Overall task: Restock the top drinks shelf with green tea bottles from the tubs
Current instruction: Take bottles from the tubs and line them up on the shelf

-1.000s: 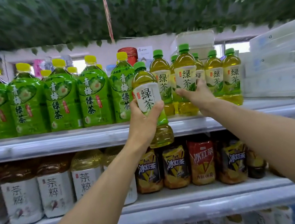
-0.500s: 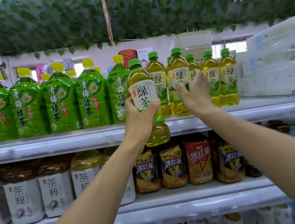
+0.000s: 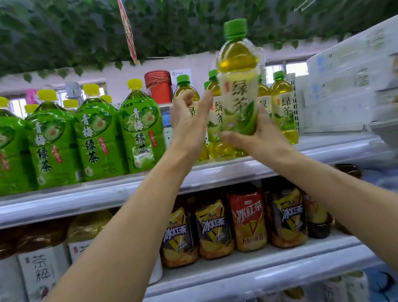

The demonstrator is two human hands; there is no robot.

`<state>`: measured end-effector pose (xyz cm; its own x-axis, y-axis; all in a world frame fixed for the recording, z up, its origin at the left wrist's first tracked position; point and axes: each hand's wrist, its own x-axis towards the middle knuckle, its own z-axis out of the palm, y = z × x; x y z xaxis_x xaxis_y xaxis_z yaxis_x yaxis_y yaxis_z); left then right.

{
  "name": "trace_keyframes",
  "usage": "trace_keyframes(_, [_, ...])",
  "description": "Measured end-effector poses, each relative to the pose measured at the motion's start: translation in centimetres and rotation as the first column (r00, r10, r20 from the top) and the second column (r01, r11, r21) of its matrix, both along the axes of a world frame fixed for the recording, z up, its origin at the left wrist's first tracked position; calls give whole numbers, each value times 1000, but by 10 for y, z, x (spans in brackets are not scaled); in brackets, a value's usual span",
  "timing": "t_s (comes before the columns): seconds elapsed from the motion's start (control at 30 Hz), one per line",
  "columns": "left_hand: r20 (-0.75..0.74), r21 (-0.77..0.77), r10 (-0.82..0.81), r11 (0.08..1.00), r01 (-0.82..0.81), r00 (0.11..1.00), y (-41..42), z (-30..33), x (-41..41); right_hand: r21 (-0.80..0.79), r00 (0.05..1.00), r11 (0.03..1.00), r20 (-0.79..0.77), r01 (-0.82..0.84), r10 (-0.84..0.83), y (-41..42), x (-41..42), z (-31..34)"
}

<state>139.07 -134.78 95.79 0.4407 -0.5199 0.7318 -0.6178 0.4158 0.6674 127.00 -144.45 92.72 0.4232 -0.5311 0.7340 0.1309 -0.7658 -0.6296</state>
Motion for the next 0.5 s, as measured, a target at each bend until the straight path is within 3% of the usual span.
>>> trace_keyframes(0.1, [132, 80, 291, 950, -303, 948, -13, -13, 20, 154, 996, 988, 81, 7, -20, -33, -2, 15])
trace_keyframes(0.23, [298, 222, 379, 865, -450, 876, -26, -31, 35, 233, 998, 971, 26, 57, -65, -68, 0, 26])
trace_keyframes(0.4, [336, 366, 522, 695, -619, 784, -42, -32, 42, 270, 979, 954, -186, 130, -81, -82, 11, 22])
trace_keyframes(0.5, [336, 343, 558, 678, -650, 759, -48, -34, 44, 262, 965, 950, -239, 169, -106, -87, 15, 18])
